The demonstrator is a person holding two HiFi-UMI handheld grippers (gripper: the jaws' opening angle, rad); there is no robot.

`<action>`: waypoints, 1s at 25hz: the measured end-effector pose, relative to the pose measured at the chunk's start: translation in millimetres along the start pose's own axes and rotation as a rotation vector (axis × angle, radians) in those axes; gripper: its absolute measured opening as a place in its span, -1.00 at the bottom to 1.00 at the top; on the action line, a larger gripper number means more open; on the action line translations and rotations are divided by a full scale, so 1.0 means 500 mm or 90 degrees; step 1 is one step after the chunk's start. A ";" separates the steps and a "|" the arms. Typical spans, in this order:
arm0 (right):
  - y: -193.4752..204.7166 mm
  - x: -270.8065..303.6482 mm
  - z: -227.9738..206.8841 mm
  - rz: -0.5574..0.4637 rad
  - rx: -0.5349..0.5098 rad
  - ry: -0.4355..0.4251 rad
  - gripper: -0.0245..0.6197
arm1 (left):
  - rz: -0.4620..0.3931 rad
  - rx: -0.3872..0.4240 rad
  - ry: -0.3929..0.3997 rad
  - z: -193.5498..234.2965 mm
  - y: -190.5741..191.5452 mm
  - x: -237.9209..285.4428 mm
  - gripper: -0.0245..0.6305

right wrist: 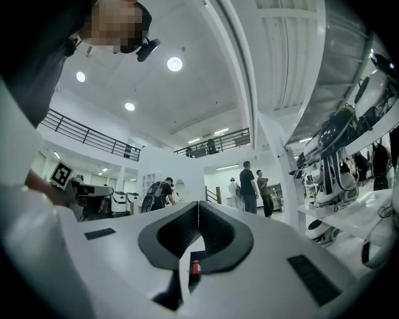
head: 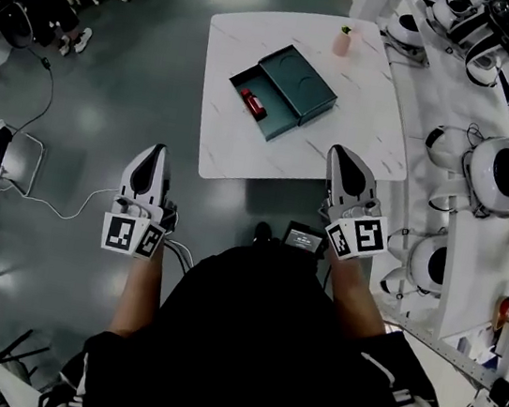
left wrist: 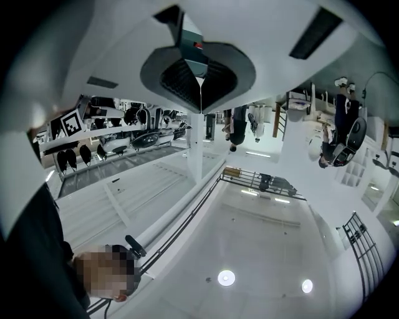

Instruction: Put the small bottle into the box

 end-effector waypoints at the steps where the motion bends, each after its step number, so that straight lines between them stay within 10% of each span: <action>1: 0.002 -0.010 0.014 0.004 0.000 -0.001 -0.82 | -0.002 -0.002 0.004 -0.004 0.000 -0.015 -0.87; 25: 0.067 -0.408 0.309 0.143 -0.027 -0.030 -0.82 | 0.049 -0.117 0.026 -0.184 0.133 -0.498 -0.87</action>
Point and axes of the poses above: the fingertips, and each gripper's own axes: x forward along the fingers, z to its left, y out of its underside, the point moved 4 cm from there along -x, backward along the fingers, and after that the axes turned 2 degrees about y, right-handed, at the moved point
